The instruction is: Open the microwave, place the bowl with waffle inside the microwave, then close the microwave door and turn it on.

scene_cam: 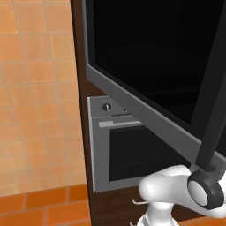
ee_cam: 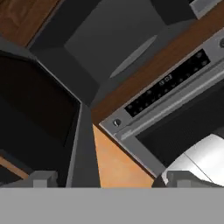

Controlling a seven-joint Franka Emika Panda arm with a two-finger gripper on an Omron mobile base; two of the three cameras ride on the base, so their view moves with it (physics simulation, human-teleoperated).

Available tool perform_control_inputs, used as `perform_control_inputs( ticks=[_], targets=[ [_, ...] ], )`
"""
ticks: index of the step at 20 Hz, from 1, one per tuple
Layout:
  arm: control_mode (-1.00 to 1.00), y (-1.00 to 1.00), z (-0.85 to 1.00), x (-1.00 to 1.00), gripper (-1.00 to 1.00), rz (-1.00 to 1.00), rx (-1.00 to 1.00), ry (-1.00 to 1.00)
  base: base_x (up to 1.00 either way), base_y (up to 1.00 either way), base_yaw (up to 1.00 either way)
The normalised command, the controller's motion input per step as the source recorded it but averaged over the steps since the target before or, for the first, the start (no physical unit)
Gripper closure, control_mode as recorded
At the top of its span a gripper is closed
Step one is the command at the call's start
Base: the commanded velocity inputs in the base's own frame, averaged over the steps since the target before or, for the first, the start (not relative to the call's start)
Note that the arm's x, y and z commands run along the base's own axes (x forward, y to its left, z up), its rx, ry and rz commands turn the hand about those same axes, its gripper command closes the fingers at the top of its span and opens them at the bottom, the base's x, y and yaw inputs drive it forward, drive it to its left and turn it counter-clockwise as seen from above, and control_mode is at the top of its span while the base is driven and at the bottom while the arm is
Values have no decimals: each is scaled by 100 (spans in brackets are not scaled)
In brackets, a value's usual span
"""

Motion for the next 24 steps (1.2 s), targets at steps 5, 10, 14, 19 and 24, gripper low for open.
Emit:
perform_control_inputs(
  ticks=[5, 10, 14, 19, 24],
  targets=[
    [-100, -11, -9, 41, -100, 49, 71, 35, 0, 0, 0],
    [-100, 0, -32, 85, -100, 55, 69, 34, 0, 0, 0],
    [-100, 0, -83, 100, -100, 43, 58, 20, 0, 0, 0],
    [-100, -8, -86, 100, -100, 31, 53, 27, 0, 0, 0],
    [-100, 28, -83, 70, -100, 14, 45, 20, 0, 0, 0]
  ],
)
